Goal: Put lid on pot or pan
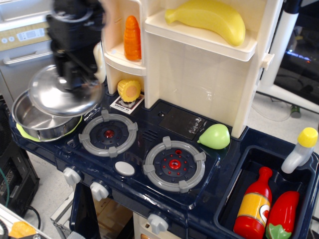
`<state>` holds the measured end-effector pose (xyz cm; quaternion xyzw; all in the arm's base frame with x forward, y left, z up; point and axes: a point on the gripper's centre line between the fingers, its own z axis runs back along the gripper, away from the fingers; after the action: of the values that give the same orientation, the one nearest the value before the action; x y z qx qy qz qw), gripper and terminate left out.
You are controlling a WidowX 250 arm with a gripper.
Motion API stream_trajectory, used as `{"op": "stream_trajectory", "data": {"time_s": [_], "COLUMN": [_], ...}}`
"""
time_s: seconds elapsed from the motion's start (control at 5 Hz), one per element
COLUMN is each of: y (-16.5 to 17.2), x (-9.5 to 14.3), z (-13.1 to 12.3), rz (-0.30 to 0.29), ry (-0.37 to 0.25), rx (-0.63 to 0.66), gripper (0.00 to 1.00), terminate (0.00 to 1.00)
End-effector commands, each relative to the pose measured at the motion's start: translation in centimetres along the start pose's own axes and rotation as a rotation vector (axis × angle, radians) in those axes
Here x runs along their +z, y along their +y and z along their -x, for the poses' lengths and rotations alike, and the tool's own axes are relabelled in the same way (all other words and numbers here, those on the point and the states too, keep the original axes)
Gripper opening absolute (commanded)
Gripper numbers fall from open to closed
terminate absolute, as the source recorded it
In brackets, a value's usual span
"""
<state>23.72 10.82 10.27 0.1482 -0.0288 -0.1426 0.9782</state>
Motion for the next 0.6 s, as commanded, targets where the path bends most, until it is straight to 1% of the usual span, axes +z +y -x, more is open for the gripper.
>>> {"op": "stream_trajectory", "data": {"time_s": [0.0, 0.2, 0.4], "y": [1.9, 2.0, 2.6], "x": [-1.8, -3.3, -3.8], "z": [0.8, 1.1, 1.6], "rz": [0.022, 0.07, 0.072], "ry": [-0.039, -0.053, -0.028], "rx": [-0.027, -0.026, -0.02], "gripper": [0.0, 0.0, 0.0], "terminate": [0.0, 0.0, 0.0]}}
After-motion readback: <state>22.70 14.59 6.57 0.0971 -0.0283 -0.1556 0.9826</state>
